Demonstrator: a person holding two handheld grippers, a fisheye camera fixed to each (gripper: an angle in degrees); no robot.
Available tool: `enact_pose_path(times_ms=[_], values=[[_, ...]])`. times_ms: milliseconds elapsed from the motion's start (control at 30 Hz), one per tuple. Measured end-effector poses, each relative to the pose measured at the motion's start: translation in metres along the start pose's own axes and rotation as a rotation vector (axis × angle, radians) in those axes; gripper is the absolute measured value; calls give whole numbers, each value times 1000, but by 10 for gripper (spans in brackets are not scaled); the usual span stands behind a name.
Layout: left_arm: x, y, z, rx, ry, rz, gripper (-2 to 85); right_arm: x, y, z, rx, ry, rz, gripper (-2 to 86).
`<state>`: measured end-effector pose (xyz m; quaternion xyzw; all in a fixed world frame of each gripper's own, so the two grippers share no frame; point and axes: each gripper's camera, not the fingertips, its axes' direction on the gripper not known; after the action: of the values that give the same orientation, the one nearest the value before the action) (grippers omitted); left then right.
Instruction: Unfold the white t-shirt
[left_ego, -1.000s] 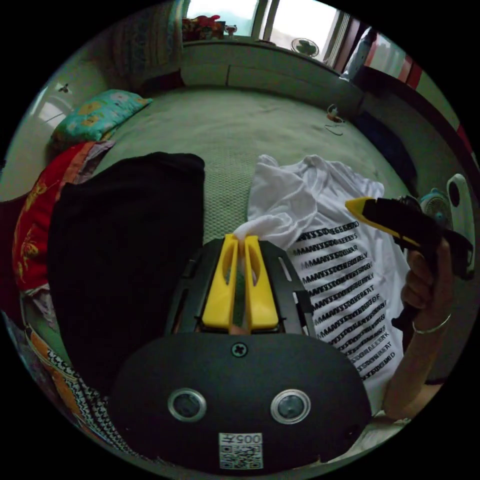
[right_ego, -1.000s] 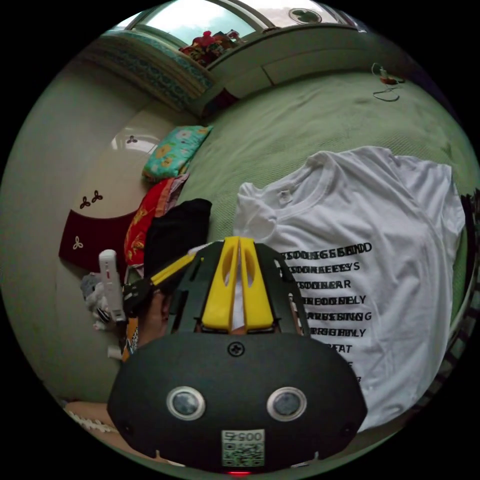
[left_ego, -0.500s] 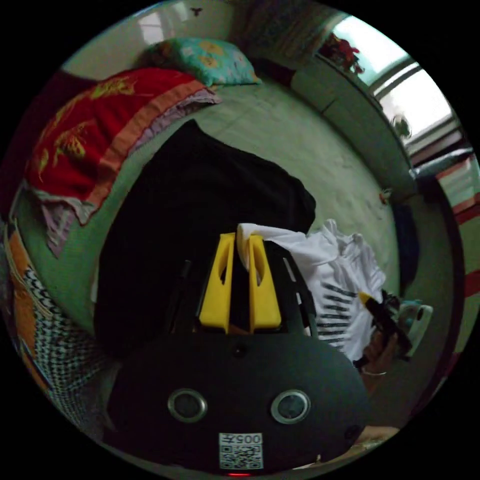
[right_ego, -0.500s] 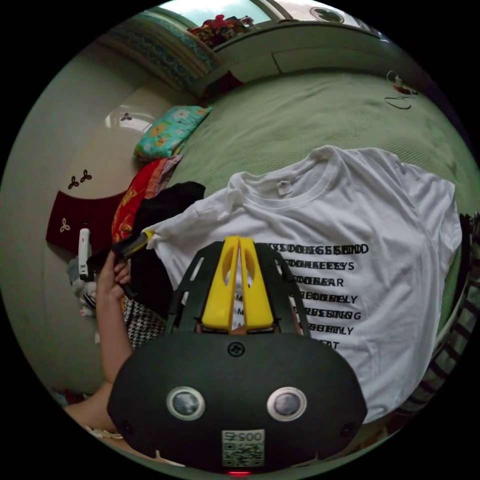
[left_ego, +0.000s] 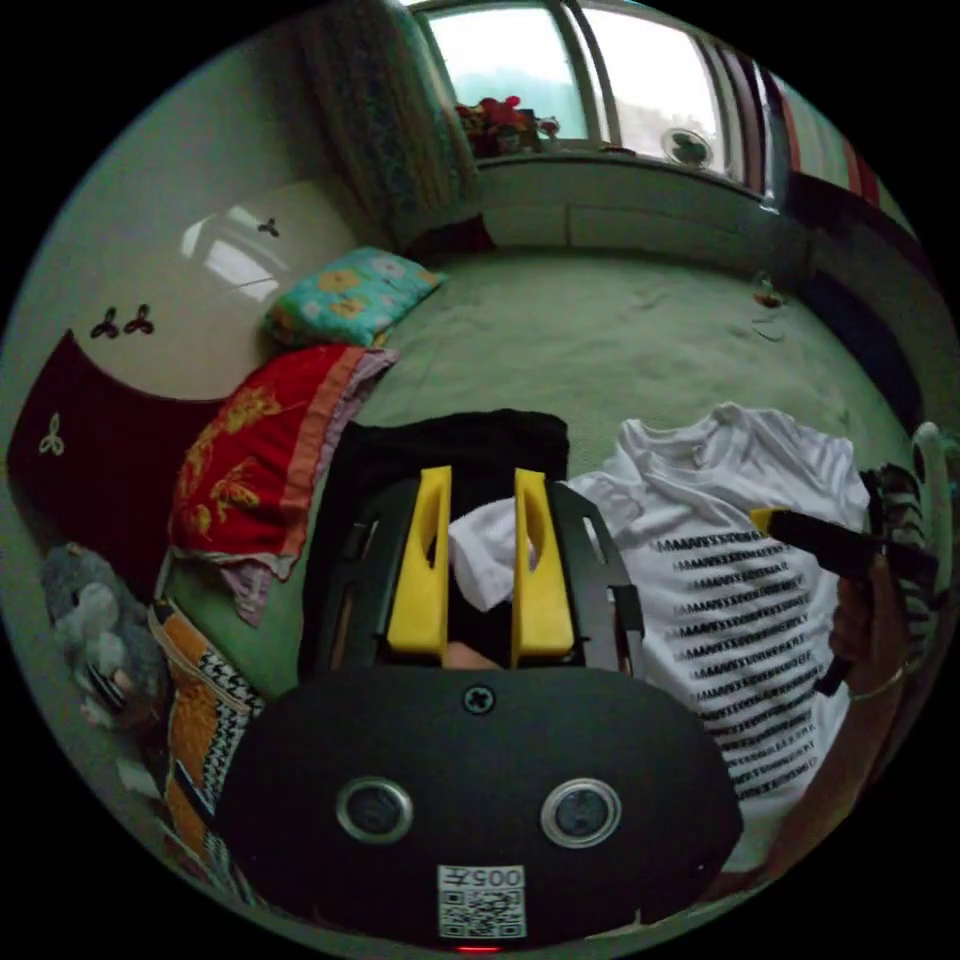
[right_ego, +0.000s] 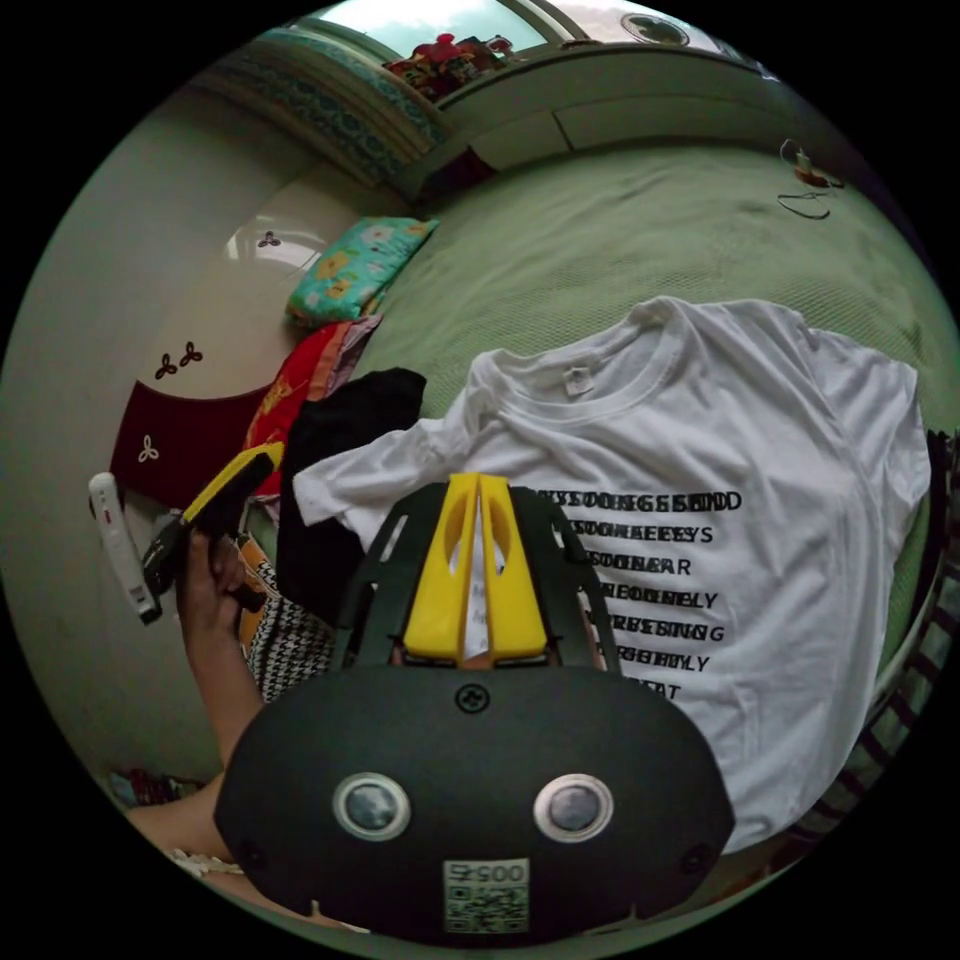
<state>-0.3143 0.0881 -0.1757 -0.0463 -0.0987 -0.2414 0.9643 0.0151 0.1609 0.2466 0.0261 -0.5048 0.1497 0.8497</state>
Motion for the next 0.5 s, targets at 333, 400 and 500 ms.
enact_pose_path(times_ms=[333, 400, 500], values=[[-2, 11, -5, -44, 168, 277, 127, 10, -1, 0, 0, -47, 5, -10], [7, 21, 2, -73, 176, 365, 137, 10, 0, 1, -8, -43, -1, -10], [3, 32, 12, -101, 205, 422, 139, 12, 0, -1, -9, -24, -10, -10]])
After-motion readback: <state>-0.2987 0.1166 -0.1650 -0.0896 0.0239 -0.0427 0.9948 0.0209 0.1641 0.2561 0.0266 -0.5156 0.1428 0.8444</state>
